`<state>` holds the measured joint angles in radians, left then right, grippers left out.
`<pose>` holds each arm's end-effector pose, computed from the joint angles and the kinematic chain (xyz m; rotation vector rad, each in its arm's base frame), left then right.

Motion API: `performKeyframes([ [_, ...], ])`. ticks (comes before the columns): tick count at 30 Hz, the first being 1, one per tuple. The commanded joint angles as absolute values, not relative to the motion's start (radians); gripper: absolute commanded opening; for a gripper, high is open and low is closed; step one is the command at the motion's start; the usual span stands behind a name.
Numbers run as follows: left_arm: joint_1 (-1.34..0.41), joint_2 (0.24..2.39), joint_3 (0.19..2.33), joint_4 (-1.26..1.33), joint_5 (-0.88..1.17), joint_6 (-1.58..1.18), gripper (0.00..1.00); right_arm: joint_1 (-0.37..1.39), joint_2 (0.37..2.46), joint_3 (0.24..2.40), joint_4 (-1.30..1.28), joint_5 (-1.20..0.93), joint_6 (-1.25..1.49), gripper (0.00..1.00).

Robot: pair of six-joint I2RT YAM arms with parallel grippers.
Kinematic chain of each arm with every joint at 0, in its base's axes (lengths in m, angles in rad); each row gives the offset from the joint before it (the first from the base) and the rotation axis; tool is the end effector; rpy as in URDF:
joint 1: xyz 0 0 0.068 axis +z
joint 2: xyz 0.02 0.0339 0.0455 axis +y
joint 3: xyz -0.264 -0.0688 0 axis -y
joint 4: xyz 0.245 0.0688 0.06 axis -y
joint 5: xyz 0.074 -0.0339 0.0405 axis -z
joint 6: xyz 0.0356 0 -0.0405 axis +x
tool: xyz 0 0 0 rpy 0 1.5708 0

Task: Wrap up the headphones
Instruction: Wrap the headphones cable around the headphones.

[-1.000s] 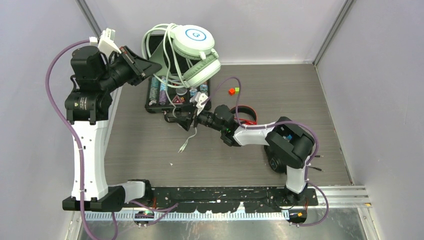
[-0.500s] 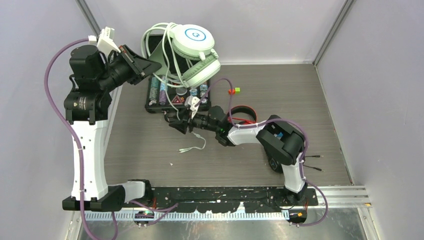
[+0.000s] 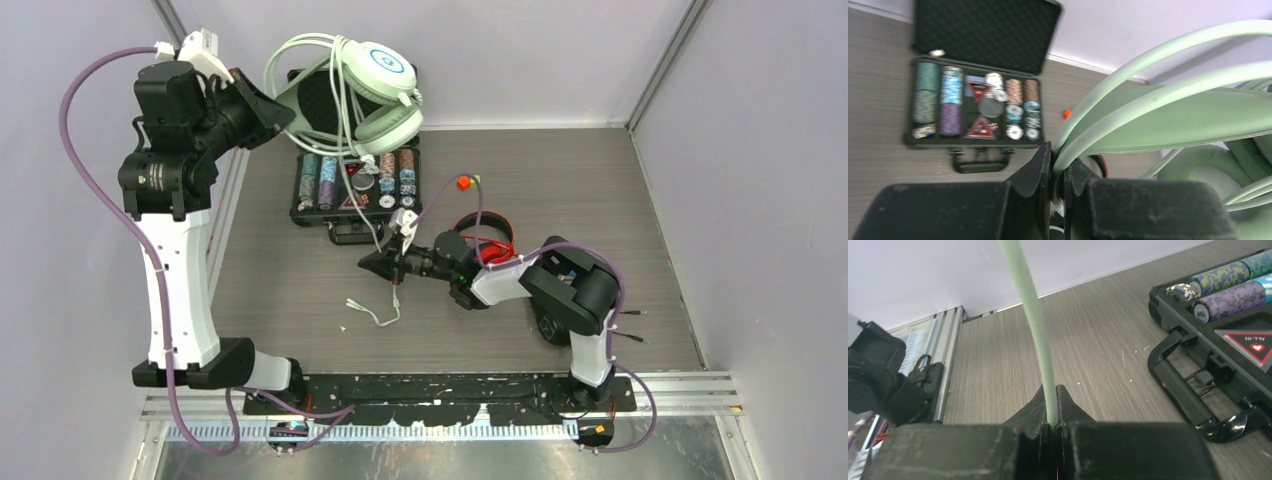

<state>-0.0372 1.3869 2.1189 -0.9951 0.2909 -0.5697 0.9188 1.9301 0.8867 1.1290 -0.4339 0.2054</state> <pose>0.2177 -0.0183 0.5533 -0.2890 1.8563 -0.6885 0.2271 0.3222 0.1882 -0.9048 1.3443 1.2088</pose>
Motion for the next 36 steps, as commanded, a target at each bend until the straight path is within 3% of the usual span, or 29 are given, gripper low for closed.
performKeyframes([
  [1, -0.011, 1.418, 2.223, -1.033, 0.074, -0.496, 0.0, 0.934, 1.836, 0.823, 1.208, -0.41, 0.21, 0.0],
  [10, 0.026, 1.419, 2.25, -1.014, 0.106, -0.542, 0.0, 0.959, 1.853, 0.782, 1.288, -0.378, 0.238, 0.01],
  [18, 0.025, 1.338, 2.105, -0.833, 0.441, -0.699, 0.0, 0.903, 1.891, 0.782, 1.317, -0.309, 0.368, 0.0],
  [26, 0.026, 1.313, 2.065, -0.862, 0.482, -0.657, 0.0, 0.821, 1.877, 0.717, 1.384, -0.183, 0.434, 0.0],
  [32, 0.025, 1.296, 1.984, -0.695, 0.709, -0.712, 0.0, 0.766, 1.877, 0.705, 1.386, -0.147, 0.492, 0.01],
  [36, 0.025, 1.303, 1.957, -0.754, 0.785, -0.598, 0.0, 0.741, 1.85, 0.698, 1.386, -0.134, 0.519, 0.0],
])
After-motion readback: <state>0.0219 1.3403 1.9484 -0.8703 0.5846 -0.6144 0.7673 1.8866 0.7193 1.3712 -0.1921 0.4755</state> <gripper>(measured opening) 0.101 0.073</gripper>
